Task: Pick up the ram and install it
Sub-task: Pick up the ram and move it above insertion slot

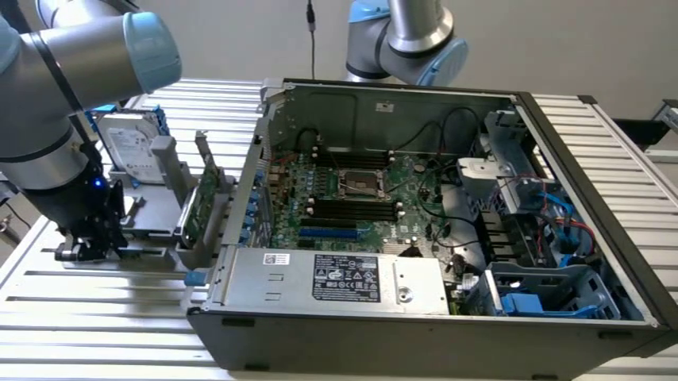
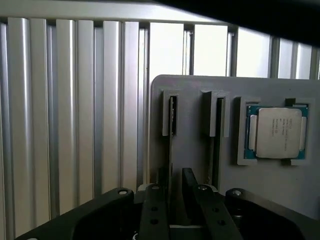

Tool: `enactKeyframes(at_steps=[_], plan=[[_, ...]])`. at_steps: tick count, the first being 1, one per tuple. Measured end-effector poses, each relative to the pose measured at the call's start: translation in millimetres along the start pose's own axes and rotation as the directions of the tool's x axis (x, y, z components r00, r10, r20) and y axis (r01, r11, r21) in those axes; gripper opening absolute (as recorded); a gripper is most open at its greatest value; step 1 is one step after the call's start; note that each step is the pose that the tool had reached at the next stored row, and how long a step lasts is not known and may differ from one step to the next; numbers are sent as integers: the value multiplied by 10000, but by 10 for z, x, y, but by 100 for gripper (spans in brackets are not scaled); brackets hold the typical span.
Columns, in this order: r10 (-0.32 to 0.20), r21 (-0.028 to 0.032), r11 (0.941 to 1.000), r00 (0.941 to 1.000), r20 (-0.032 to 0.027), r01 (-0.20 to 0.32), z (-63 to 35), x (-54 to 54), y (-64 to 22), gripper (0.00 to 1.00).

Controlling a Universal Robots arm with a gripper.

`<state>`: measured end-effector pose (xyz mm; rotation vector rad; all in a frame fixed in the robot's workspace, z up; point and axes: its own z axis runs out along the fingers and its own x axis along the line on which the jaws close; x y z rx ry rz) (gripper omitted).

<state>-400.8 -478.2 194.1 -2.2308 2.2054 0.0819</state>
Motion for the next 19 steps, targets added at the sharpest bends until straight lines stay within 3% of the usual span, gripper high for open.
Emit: enactKeyframes(at_steps=[5,8,19], plan=[[99,-28,9999,10000,2,-99,0,1,0,24],[164,-28,9999,9999,5,-164,0,0,0,14],[770,-45,9970,9970,25,-770,-4,0,0,14]])
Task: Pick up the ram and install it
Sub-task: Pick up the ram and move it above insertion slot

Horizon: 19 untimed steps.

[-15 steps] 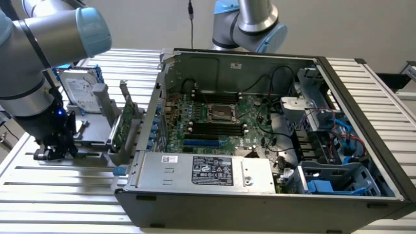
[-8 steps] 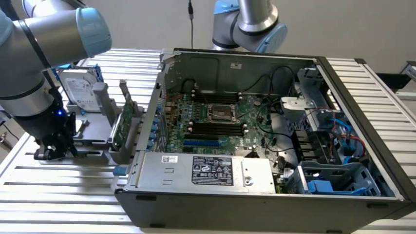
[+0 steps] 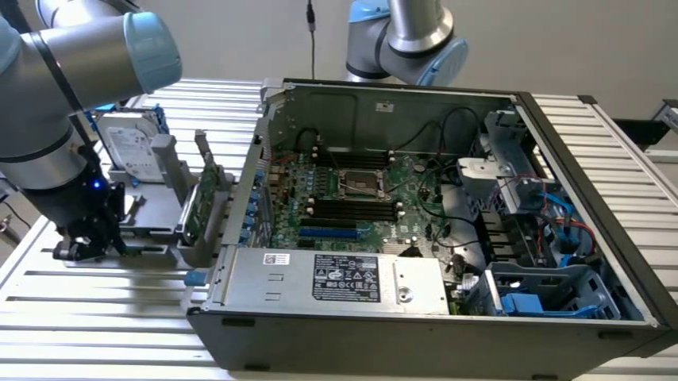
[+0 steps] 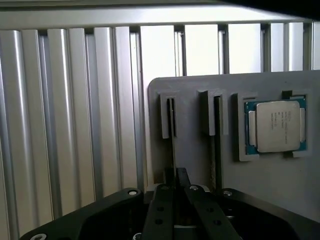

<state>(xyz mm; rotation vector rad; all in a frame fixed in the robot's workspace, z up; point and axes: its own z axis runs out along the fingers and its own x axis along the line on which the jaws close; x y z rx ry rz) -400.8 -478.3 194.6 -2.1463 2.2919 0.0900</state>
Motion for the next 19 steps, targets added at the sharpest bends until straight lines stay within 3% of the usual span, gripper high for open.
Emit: enactKeyframes(at_steps=[9,19], plan=[[335,4,9994,9994,14,-335,-40,-1,2,14],[376,7,9993,9993,17,-376,-269,-11,11,14]])
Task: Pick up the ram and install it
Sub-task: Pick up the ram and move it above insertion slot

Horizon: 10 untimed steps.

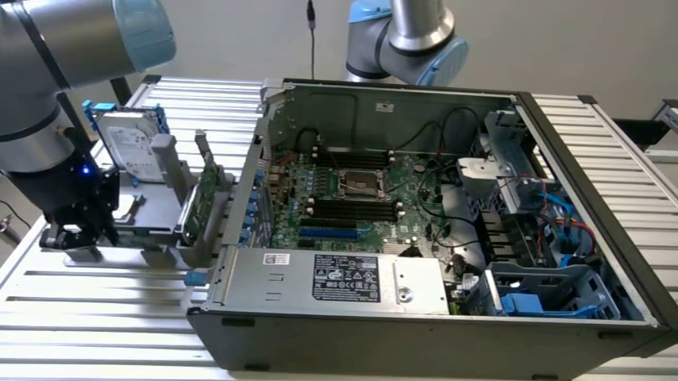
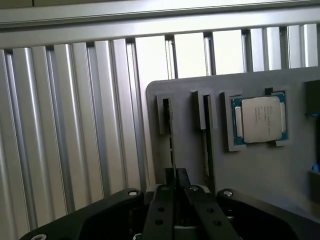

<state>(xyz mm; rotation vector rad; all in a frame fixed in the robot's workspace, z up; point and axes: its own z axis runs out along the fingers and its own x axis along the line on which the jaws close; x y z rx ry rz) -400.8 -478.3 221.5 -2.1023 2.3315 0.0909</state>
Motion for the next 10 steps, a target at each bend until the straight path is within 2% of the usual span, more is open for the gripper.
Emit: enactKeyframes(at_steps=[10], plan=[[3,-8,10000,10000,-1,-3,-450,-11,15,14]])
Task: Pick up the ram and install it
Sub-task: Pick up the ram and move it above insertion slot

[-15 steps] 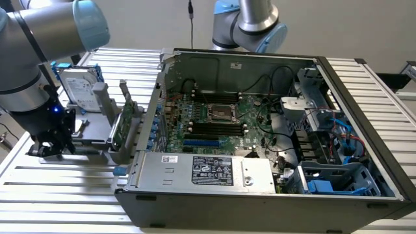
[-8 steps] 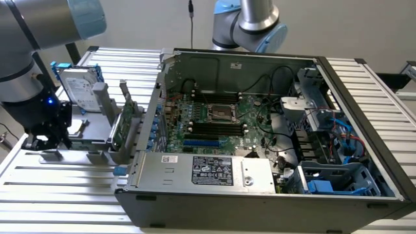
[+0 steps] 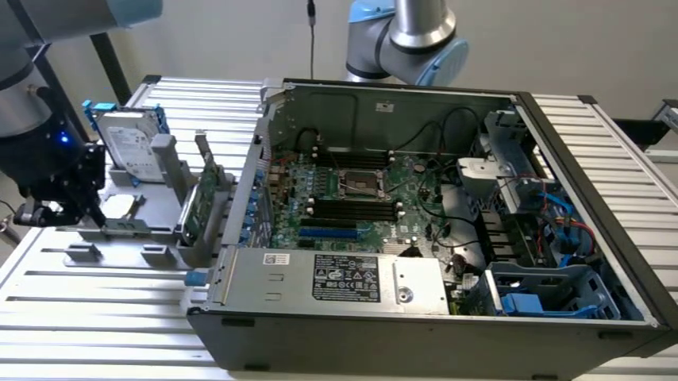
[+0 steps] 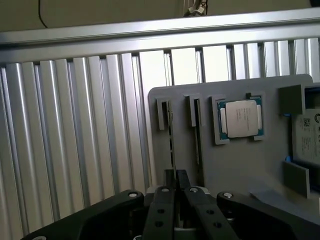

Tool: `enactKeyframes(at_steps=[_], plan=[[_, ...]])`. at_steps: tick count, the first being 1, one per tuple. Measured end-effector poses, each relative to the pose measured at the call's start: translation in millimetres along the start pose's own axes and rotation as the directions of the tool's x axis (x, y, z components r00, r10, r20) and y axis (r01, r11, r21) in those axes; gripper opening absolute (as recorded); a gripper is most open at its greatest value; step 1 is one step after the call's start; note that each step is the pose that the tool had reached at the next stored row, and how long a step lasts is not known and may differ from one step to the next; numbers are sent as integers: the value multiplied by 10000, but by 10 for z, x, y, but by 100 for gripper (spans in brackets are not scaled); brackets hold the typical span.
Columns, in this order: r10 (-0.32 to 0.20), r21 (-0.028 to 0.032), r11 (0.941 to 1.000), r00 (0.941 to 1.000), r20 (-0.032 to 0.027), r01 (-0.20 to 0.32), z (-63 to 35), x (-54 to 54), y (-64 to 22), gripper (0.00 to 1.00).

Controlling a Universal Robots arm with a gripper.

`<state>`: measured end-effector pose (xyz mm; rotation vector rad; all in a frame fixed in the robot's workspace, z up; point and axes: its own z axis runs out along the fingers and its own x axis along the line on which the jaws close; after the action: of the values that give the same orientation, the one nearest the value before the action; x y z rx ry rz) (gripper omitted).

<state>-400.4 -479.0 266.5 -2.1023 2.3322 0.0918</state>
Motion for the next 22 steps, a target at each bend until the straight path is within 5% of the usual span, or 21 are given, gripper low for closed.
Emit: enactKeyframes(at_steps=[12,22], plan=[[-1,-13,10000,10000,-2,1,-546,-21,-30,14],[1,-13,10000,10000,-2,-1,-742,-36,-88,14]])
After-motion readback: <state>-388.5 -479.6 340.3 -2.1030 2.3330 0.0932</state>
